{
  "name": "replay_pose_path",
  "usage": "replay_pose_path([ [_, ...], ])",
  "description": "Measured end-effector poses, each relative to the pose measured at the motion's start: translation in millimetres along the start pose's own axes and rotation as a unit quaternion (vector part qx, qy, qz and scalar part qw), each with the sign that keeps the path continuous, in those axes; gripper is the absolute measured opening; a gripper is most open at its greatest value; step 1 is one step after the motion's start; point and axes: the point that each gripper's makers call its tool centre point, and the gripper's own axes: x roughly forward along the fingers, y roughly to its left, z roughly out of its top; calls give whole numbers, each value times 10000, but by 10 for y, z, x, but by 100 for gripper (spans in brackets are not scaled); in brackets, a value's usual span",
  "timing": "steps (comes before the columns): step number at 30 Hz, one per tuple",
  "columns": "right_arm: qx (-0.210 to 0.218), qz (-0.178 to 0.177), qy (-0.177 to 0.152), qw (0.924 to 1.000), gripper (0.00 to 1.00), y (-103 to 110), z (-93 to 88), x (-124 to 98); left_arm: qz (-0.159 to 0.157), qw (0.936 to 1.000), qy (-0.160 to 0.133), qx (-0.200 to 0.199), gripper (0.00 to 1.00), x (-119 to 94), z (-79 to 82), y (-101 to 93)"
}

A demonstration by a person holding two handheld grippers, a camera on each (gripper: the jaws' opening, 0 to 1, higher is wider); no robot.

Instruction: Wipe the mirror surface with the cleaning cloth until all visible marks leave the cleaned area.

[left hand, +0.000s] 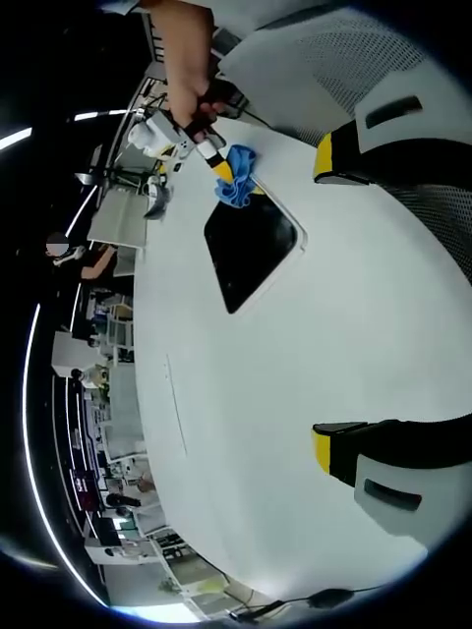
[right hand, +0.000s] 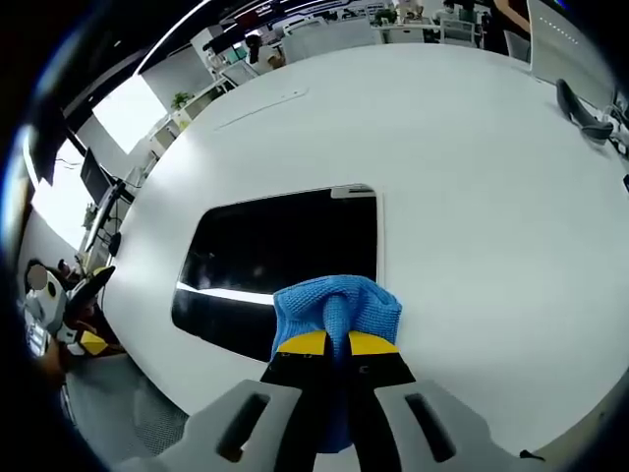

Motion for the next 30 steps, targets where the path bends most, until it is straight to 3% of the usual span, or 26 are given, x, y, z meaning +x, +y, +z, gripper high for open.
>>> replay_pose_path([
  [30, -174, -147, 2, 9997, 0, -42, 359, 197, -18, 10000, 26, 15, 99, 10, -4, -6],
])
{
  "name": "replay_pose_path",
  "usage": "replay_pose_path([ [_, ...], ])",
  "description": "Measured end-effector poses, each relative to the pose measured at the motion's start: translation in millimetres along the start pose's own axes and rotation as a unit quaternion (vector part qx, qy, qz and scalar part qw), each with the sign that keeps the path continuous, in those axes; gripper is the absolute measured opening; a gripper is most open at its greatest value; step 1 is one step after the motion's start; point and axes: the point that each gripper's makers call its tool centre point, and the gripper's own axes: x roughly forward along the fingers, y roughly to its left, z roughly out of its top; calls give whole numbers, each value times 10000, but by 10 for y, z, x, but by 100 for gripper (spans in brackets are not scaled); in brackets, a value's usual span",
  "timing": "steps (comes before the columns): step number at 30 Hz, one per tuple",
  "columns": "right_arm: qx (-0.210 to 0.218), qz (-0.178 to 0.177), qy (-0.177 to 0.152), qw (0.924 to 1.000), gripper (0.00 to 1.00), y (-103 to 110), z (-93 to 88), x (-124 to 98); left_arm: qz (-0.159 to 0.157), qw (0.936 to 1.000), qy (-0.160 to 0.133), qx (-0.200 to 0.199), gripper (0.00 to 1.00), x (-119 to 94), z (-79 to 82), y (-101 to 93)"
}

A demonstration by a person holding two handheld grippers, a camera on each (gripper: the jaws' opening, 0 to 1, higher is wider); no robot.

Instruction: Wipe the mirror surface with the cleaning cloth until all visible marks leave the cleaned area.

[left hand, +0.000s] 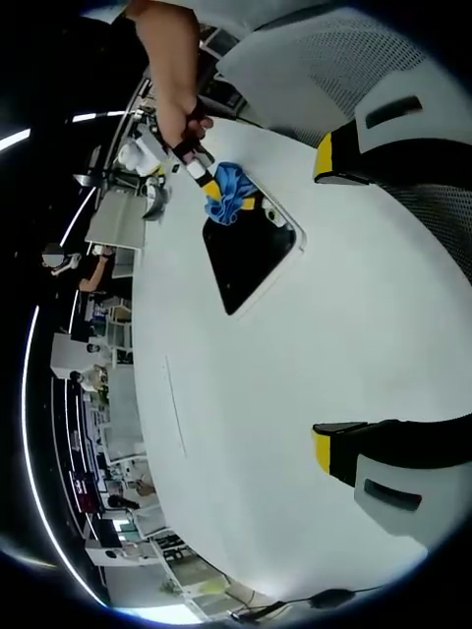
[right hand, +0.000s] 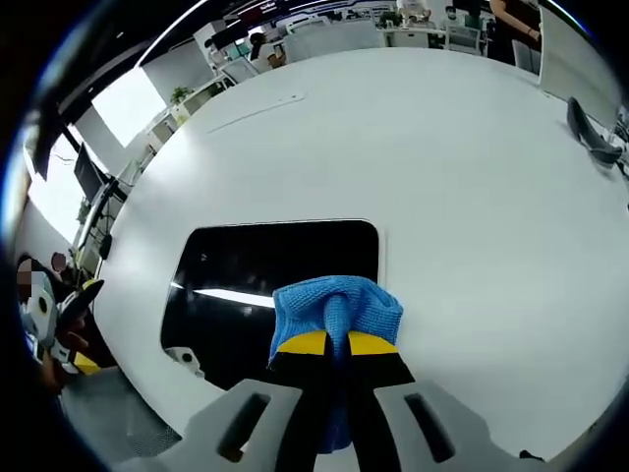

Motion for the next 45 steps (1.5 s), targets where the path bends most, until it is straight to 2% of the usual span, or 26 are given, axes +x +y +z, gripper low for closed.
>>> replay_pose_path([
  [22, -22, -76, 14, 10000, 0, -78, 463, 266, 108, 9998, -135, -70, 99, -18, 47, 60],
  [39, -8, -126, -21, 9999, 0, -93, 615, 346, 96, 9999, -132, -55, 99, -6, 44, 57],
  [45, 3, -135, -71, 9999, 0, -97, 615, 357, 101, 9998, -137, -57, 99, -10, 50, 54],
])
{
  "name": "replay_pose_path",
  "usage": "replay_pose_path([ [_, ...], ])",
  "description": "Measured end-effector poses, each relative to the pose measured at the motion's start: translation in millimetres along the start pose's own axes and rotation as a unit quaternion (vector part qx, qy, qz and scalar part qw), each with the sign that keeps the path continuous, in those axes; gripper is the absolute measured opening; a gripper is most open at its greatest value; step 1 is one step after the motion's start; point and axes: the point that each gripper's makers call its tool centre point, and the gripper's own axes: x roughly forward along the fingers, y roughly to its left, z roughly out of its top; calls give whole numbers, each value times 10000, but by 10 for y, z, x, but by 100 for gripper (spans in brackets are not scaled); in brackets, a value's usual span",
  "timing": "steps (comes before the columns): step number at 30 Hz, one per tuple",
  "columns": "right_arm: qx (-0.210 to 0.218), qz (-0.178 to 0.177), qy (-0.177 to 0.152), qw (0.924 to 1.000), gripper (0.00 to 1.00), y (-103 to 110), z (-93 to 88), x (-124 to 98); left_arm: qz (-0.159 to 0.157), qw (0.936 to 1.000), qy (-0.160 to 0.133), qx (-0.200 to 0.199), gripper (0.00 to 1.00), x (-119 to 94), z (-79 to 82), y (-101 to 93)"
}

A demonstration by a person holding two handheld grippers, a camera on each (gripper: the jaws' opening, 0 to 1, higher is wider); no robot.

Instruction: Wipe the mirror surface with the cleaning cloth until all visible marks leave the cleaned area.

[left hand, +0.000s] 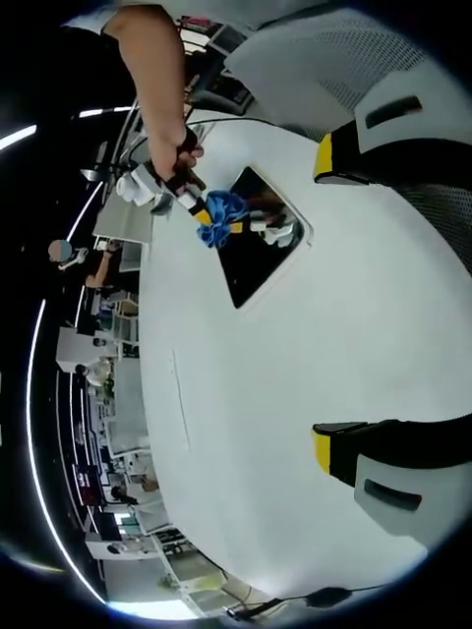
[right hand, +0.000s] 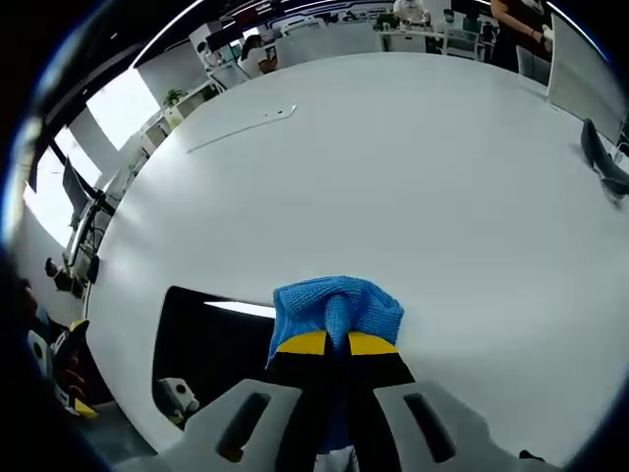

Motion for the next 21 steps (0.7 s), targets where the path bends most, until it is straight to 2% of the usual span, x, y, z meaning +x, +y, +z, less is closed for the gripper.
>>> replay_pose_path([
  [6, 1, 10, -14, 10000, 0, 0, -3, 3, -5, 10000, -10, 0, 99, 1, 1, 1],
  [8, -356, -125, -52, 9993, 0, -4, 0, 2, -1, 10000, -19, 5, 99, -3, 5, 2],
  [9, -379, -132, -53, 9992, 0, 6, -3, 5, -6, 10000, -27, 7, 99, -5, 8, 0],
  [14, -185, 88, -30, 9998, 0, -10, -1, -21, -27, 10000, -26, 13, 99, -7, 12, -15],
  [21, -41, 127, -323, 9994, 0, -73, 149, -317, -37, 10000, -27, -10, 99, -6, 11, -21],
])
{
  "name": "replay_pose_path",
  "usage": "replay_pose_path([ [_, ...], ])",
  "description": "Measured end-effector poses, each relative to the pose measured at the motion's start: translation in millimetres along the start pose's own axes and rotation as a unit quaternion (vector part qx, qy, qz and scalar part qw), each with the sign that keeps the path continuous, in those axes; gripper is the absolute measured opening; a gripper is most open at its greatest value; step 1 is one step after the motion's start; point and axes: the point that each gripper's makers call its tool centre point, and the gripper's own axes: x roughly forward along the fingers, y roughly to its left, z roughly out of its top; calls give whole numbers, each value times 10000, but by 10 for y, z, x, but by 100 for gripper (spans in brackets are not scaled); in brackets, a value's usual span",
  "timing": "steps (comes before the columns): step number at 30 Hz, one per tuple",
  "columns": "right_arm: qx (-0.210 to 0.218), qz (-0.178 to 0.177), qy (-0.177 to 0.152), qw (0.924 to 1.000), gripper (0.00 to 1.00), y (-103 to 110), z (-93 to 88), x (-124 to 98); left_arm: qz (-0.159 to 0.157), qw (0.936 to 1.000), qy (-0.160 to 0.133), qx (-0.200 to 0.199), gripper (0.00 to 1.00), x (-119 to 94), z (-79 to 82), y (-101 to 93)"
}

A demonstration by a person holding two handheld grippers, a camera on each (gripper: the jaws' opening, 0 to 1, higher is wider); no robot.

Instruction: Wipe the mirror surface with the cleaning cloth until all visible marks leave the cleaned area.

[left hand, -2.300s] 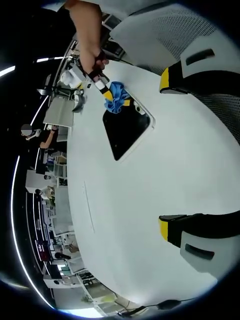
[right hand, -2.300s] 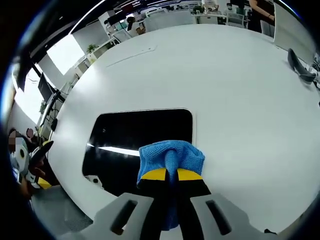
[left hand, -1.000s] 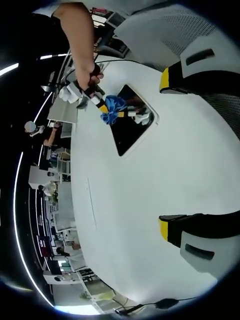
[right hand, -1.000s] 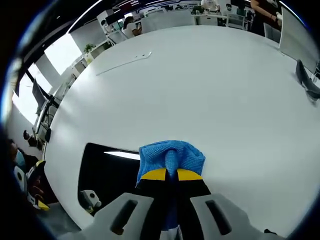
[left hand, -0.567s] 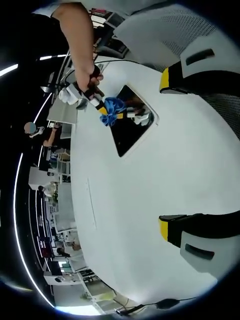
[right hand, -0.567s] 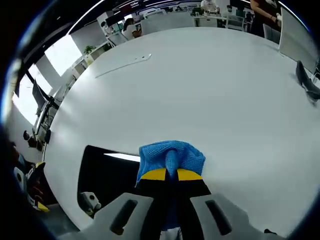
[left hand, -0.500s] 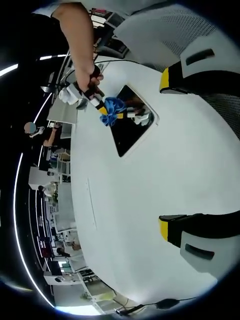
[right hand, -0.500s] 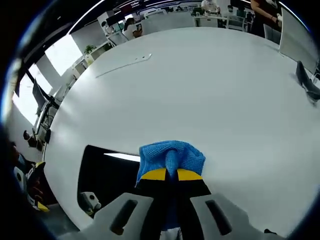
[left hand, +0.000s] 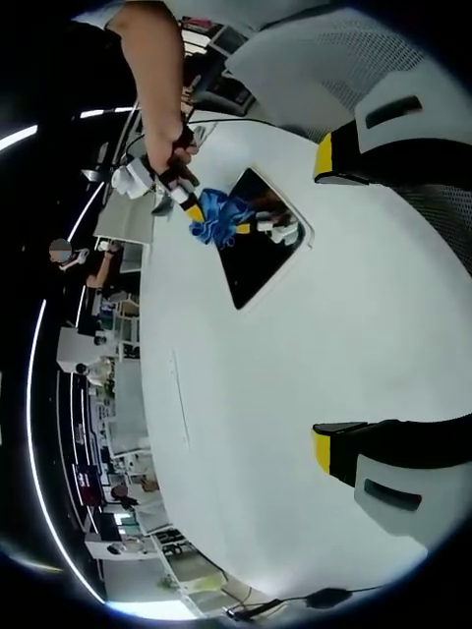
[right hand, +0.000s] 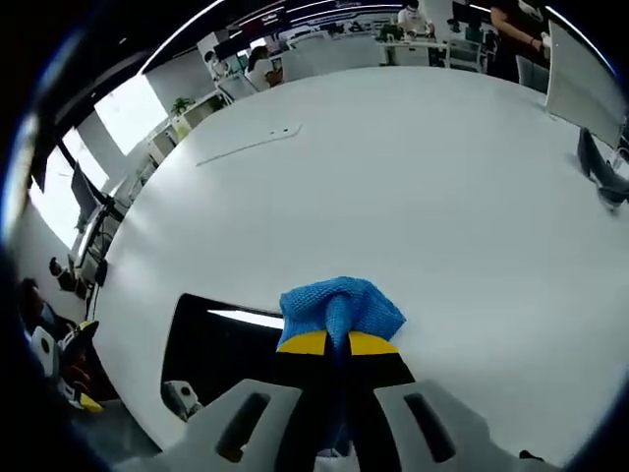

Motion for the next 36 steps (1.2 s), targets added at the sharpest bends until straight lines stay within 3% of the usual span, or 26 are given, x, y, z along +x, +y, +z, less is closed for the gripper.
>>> replay_pose_path([
  [7, 48, 10, -72, 10000, 0, -141, 35, -226, -8, 10000, 22, -3, 99, 1, -8, -5],
  [19, 96, -202, 32, 9997, 0, -505, -104, -405, -39, 10000, 48, 25, 99, 3, -17, -20],
  [36, 90, -502, 469, 9976, 1, -737, -591, -171, -34, 10000, 75, 13, 99, 2, -28, -15],
])
